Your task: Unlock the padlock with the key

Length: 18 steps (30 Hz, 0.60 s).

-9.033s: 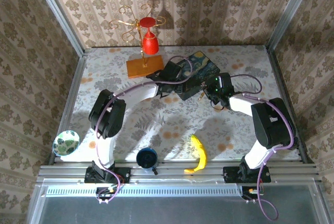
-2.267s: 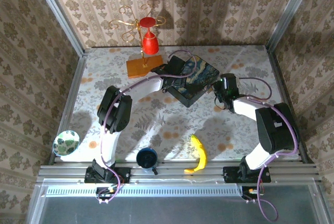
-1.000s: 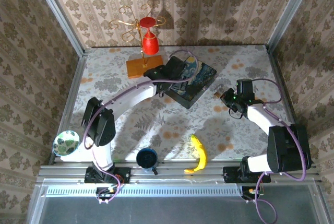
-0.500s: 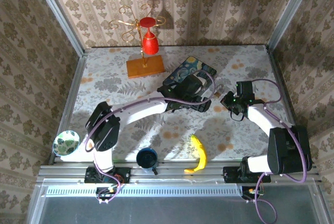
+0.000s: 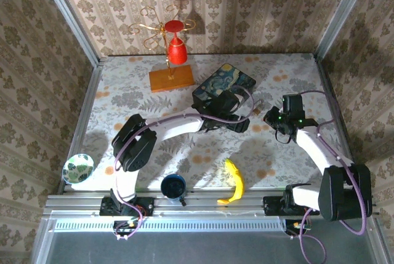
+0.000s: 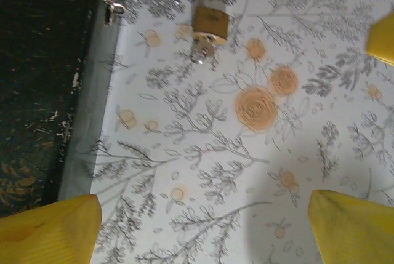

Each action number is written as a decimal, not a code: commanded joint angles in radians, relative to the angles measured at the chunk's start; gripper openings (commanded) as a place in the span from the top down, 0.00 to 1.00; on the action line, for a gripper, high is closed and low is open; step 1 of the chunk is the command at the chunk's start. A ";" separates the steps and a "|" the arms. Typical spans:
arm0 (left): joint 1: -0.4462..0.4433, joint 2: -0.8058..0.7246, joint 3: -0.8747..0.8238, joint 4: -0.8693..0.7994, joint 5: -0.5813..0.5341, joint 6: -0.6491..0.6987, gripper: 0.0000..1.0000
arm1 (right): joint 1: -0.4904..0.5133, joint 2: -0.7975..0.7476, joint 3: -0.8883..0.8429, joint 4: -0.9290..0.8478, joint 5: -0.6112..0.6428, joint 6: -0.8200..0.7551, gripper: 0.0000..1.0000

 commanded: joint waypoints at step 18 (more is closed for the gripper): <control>0.116 -0.277 -0.240 -0.028 -0.173 -0.064 0.00 | -0.011 -0.318 -0.019 -0.116 0.213 -0.164 0.30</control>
